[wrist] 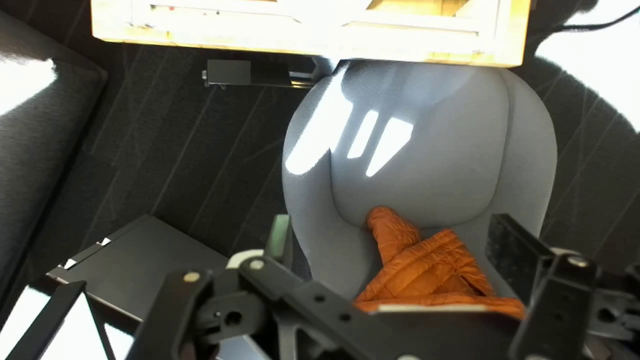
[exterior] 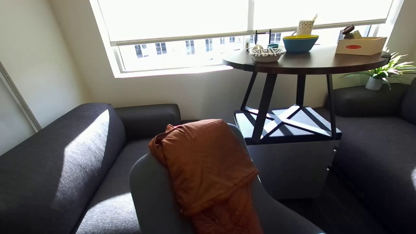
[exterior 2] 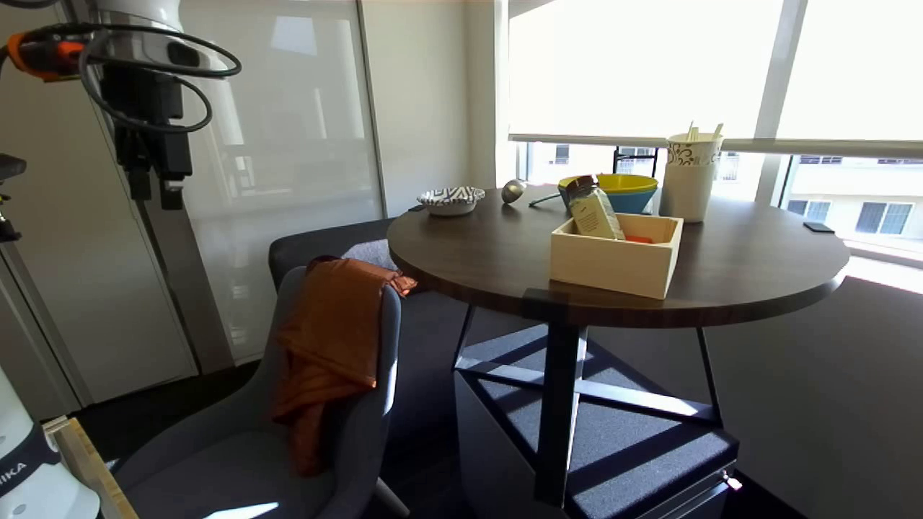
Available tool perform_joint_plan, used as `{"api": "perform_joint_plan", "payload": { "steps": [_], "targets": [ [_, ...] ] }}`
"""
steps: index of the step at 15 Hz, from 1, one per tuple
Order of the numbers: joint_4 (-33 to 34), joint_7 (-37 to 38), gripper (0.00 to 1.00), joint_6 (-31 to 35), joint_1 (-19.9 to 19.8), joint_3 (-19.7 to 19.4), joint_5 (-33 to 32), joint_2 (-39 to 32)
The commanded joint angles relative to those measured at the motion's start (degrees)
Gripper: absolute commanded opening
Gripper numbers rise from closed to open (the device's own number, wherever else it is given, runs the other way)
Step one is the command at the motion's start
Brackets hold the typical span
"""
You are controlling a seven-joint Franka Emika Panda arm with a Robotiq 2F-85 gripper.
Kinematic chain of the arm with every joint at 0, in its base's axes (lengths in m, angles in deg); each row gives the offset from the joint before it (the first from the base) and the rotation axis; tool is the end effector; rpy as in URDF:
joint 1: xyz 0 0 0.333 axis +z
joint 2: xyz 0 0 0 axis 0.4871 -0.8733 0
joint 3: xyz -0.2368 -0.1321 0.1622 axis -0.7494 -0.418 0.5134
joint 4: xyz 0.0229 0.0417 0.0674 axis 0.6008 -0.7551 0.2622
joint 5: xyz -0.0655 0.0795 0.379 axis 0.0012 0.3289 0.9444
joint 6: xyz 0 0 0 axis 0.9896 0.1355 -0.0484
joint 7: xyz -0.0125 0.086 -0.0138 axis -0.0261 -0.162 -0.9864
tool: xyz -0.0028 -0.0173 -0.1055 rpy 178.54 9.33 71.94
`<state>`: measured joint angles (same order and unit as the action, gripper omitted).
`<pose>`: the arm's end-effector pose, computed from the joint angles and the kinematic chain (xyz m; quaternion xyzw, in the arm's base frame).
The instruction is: Remove the measuring cup from the bowl on the left and put it in the stacked bowls on the right.
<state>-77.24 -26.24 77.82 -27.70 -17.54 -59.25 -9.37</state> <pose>0.2726 0.0124 0.5138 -0.9964 -0.0156 0.0824 0.0156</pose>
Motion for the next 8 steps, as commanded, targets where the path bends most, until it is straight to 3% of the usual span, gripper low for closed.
{"api": "perform_joint_plan", "payload": {
  "steps": [1,8],
  "targets": [
    [4.11,7.02,1.0,4.68,-2.09,0.55,4.71,-3.16],
    [17.52,17.71,1.0,14.43,-7.09,-0.73,7.72,-10.73]
  ]
}}
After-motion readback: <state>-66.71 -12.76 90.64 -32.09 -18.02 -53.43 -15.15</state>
